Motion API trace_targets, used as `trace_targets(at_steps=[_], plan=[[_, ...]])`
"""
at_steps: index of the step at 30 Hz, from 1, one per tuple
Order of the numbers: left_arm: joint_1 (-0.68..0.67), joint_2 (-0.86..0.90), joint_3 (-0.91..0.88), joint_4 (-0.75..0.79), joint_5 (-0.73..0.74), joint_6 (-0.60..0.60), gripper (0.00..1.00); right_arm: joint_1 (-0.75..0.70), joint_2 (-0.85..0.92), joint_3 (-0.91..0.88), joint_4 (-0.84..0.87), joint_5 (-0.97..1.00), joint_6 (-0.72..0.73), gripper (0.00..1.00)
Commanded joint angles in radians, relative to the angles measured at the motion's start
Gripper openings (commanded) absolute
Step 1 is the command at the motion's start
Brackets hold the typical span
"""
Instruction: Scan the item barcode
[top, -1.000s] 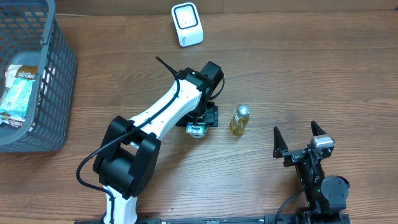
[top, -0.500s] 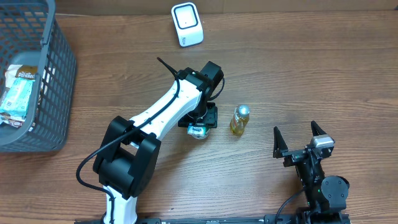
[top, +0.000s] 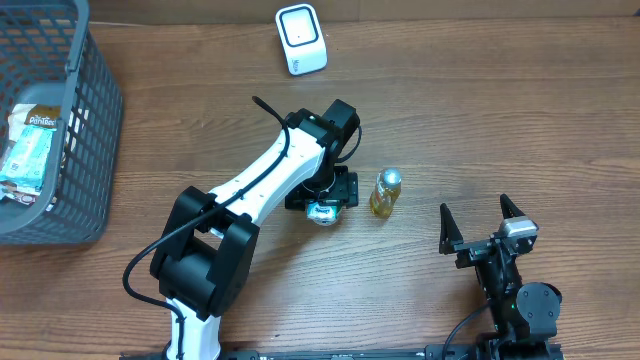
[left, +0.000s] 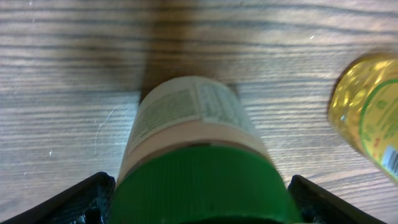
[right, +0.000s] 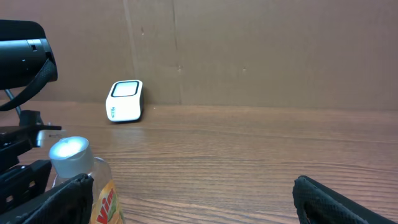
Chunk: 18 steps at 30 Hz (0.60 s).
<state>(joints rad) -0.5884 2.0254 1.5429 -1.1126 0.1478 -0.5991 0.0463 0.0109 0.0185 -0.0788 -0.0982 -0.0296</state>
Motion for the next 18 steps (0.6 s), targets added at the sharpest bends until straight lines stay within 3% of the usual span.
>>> trace_targets(at_steps=[1,10,18], plan=[[0.011,-0.010,0.074,-0.040,-0.015,0.028,0.91,-0.002,-0.008,-0.011,0.004,-0.001,-0.005,1.00],[0.034,-0.083,0.294,-0.158,-0.047,0.134,0.93,-0.002,-0.008,-0.011,0.004,0.000,-0.005,1.00],[0.068,-0.096,0.328,-0.256,0.013,0.222,1.00,-0.002,-0.008,-0.011,0.004,0.000,-0.005,1.00]])
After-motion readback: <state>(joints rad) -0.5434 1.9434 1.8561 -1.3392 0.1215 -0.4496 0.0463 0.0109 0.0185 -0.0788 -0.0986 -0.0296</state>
